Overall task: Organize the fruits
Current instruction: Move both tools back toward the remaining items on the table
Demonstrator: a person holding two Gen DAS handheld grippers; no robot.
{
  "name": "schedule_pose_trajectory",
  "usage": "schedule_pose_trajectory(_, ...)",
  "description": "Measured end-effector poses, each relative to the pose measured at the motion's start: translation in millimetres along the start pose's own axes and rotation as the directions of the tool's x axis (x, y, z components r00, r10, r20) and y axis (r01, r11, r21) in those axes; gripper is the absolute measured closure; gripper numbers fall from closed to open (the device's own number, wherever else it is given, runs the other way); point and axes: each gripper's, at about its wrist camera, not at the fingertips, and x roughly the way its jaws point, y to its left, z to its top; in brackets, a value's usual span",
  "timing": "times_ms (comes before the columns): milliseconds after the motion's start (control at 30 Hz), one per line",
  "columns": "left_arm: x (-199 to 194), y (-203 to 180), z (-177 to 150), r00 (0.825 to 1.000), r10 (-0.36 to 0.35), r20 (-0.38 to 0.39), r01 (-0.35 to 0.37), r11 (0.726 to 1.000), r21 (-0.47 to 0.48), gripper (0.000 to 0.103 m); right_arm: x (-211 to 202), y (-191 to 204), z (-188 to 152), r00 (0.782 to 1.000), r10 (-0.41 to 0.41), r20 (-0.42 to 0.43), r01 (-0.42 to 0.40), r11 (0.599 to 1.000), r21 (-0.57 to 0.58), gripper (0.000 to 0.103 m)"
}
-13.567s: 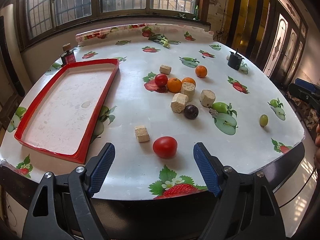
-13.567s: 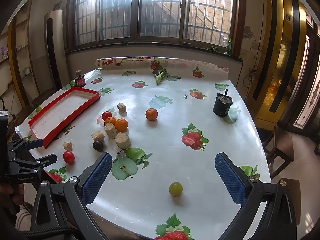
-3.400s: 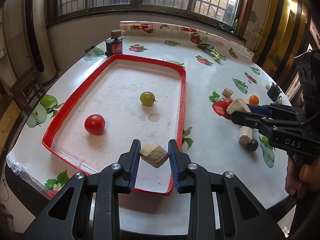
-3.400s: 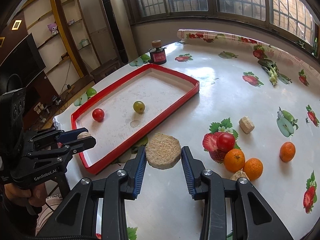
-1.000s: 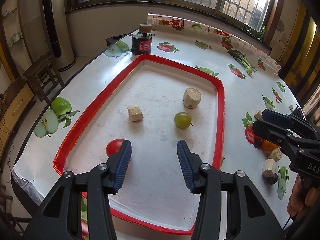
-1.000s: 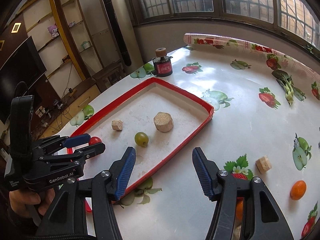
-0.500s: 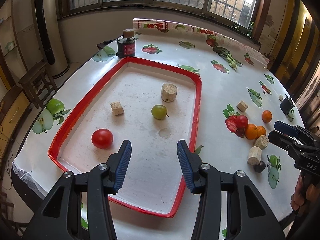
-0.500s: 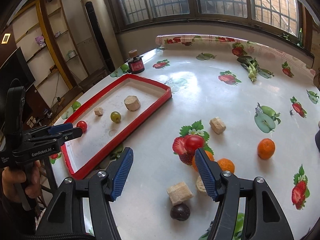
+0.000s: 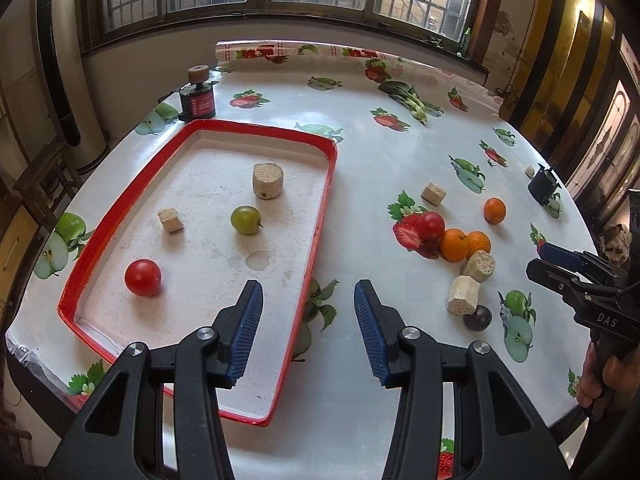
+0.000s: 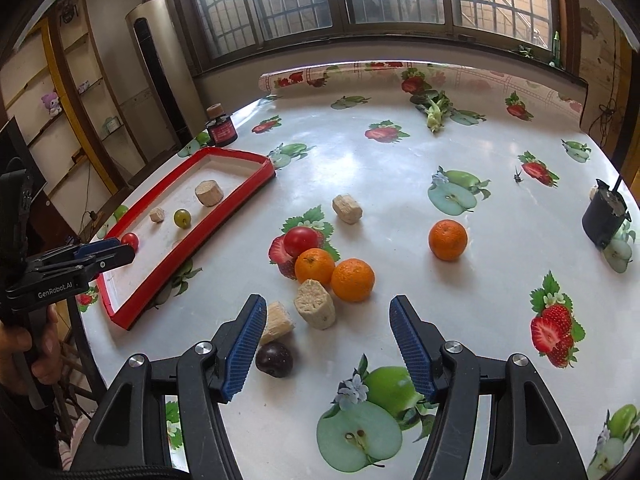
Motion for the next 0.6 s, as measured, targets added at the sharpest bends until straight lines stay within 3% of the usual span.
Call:
schedule_pose_trajectory(267, 11, -37, -4, 0.997, -0.074, -0.035, 0.076, 0.995, 0.071, 0.057, -6, -24, -9, 1.000, -0.029, 0.006, 0.029, 0.999, 0.044, 0.037)
schedule_pose_trajectory(600, 42, -99, -9, 0.976, -0.180, -0.126, 0.199, 0.966, 0.164, 0.057, 1, -44, -15, 0.999, -0.041, -0.003, 0.041, 0.996, 0.082, 0.038)
